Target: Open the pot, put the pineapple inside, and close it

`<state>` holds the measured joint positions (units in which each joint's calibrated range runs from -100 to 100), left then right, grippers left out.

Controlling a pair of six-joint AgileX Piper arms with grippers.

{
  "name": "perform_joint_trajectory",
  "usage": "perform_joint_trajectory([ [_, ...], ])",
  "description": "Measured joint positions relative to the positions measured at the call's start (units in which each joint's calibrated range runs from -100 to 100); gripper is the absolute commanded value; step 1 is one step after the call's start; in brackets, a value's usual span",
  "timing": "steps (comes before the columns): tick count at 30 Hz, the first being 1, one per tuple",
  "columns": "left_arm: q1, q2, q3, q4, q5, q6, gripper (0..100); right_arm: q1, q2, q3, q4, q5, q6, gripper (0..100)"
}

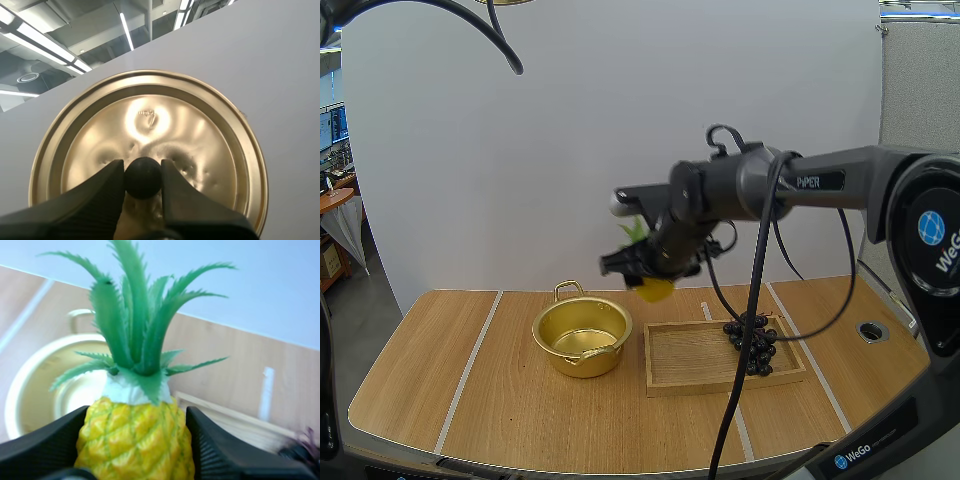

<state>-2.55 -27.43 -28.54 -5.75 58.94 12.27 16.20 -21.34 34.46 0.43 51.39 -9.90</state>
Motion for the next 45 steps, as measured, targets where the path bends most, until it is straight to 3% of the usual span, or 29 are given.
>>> perform_joint_trajectory([
  [6,0.00,0.0,0.0,0.0,0.0,0.0,0,4.4,1.1,-2.1,0.0,-0.8,-0.1,0],
  [12,0.00,0.0,0.0,0.0,0.0,0.0,0,6.4,7.3,-2.3,0.0,-3.5,-0.1,0],
  [29,0.00,0.0,0.0,0.0,0.0,0.0,0,6.7,20.2,-2.7,-1.0,-12.8,-0.2,0],
  [45,0.00,0.0,0.0,0.0,0.0,0.0,0,6.7,28.9,-7.5,-0.4,-9.5,-0.2,0],
])
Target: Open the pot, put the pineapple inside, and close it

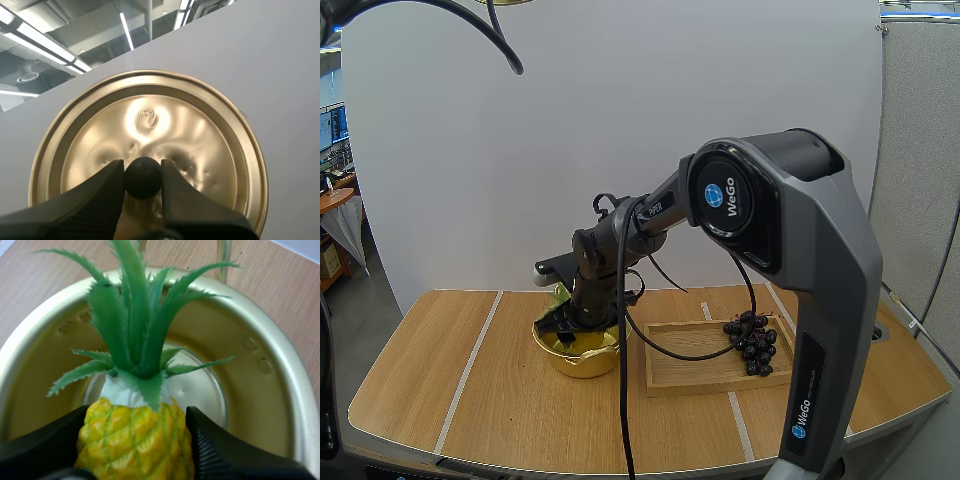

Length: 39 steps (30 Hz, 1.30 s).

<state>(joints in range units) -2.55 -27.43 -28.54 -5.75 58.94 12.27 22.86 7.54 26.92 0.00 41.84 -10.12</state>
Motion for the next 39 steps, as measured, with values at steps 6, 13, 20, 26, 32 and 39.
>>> perform_joint_trajectory([
  [6,0.00,0.0,0.0,0.0,0.0,0.0,0,0.0,0.1,0.0,0.0,0.3,0.0,65],
  [13,0.00,0.0,0.0,0.0,0.0,0.0,0,-0.2,0.8,0.0,0.0,2.6,0.0,100],
  [20,0.00,0.0,0.0,0.0,0.0,0.0,0,-0.2,0.8,0.0,0.0,3.2,0.0,100],
  [26,0.00,0.0,0.0,0.0,0.0,0.0,0,-0.2,0.3,0.0,0.0,3.3,0.0,100],
  [32,0.00,0.0,0.0,0.0,0.0,0.0,0,-0.2,-3.0,0.0,0.0,3.3,0.0,100],
  [39,0.00,0.0,0.0,0.0,0.0,0.0,0,-0.2,-8.6,0.0,0.0,3.9,0.0,100],
])
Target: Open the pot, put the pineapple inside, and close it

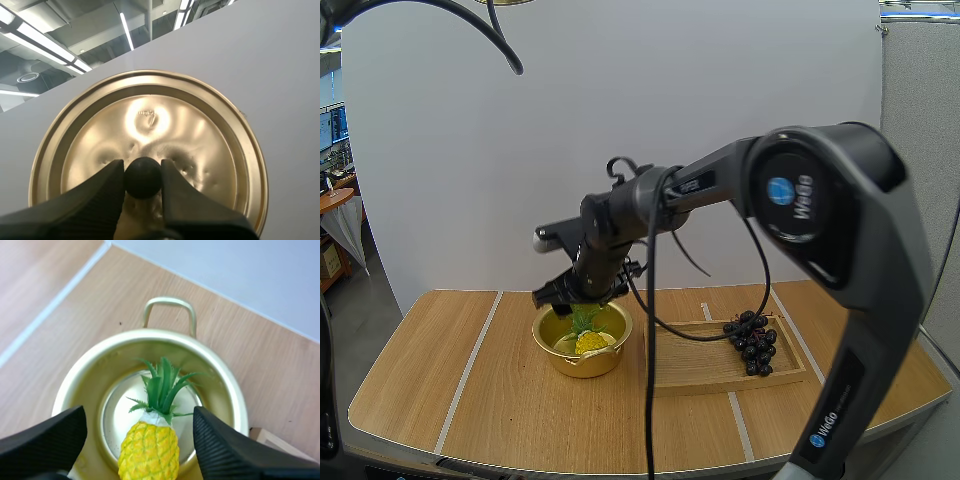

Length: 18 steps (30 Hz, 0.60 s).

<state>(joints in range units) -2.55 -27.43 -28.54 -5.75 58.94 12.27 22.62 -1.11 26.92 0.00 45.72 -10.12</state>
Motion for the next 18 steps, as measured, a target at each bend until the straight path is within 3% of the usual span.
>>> perform_joint_trajectory([
  [18,0.00,0.0,0.0,0.0,0.0,0.0,0,0.0,-23.2,0.0,0.0,15.8,0.0,100],
])
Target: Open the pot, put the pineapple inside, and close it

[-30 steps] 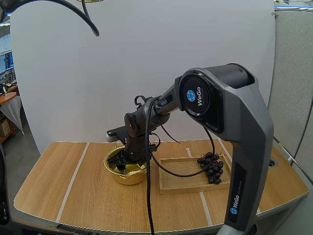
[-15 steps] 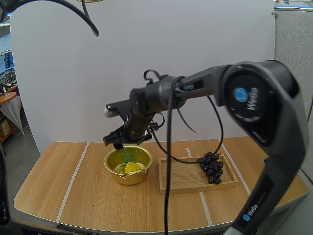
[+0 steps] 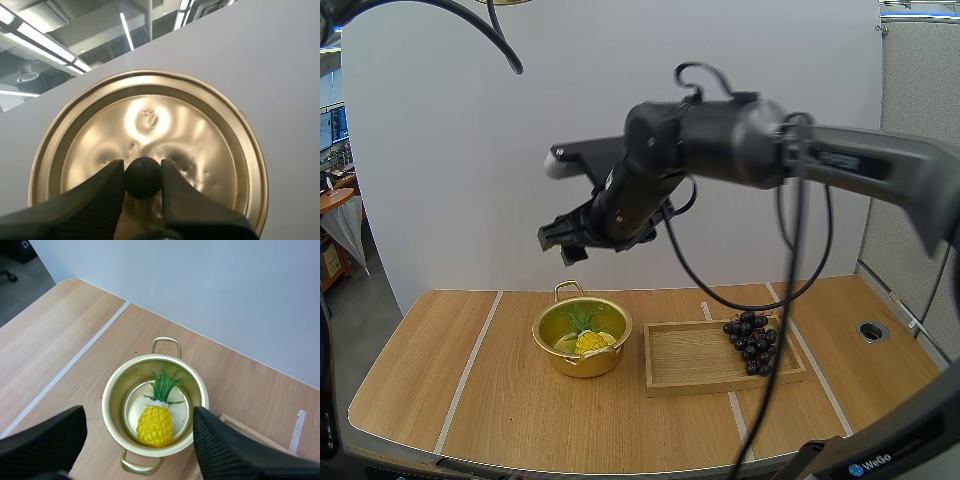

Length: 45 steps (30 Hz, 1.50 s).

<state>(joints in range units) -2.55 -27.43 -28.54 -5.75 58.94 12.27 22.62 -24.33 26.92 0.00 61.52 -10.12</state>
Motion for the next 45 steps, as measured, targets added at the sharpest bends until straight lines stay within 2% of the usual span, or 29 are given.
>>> perform_joint_trajectory([
  [3,0.00,0.0,0.0,0.0,0.0,0.0,0,0.0,-9.8,0.0,0.0,8.1,0.0,100],
  [11,0.00,0.0,0.0,0.0,0.0,0.0,0,0.0,-20.8,0.0,0.0,14.8,0.0,100],
  [14,0.00,0.0,0.0,0.0,0.0,0.0,0,0.0,-30.7,0.0,-0.4,20.4,0.0,100],
  [19,0.00,0.0,0.0,0.0,0.0,0.0,0,-0.9,-40.2,0.0,-0.4,27.2,-0.3,100],
  [27,0.00,0.0,0.0,0.0,0.0,0.0,0,-1.9,-49.7,0.0,0.9,32.8,-1.8,100],
  [36,0.00,0.0,0.0,0.0,0.0,0.0,0,-6.0,-58.2,2.6,4.7,38.1,-2.9,100],
  [37,0.00,0.0,0.0,0.0,0.0,0.0,0,-6.1,-58.5,2.8,4.7,38.1,-2.9,92],
  [38,0.00,0.0,0.0,0.0,0.0,0.0,0,-6.5,-59.2,3.7,4.7,38.3,-2.9,74],
  [39,0.00,0.0,0.0,0.0,0.0,0.0,0,-6.7,-59.5,4.4,4.7,38.5,-2.9,68],
  [40,0.00,0.0,0.0,0.0,0.0,0.0,0,-7.0,-60.2,5.6,4.7,38.5,-2.9,41],
  [42,0.00,0.0,0.0,0.0,0.0,0.0,0,-8.2,-62.8,9.5,5.7,38.5,-3.4,10],
  [43,0.00,0.0,0.0,0.0,0.0,0.0,0,-8.3,-63.3,10.1,5.8,38.5,-3.6,0],
  [45,0.00,0.0,0.0,0.0,0.0,0.0,0,-8.8,-64.1,11.0,6.7,38.5,-3.9,0],
])
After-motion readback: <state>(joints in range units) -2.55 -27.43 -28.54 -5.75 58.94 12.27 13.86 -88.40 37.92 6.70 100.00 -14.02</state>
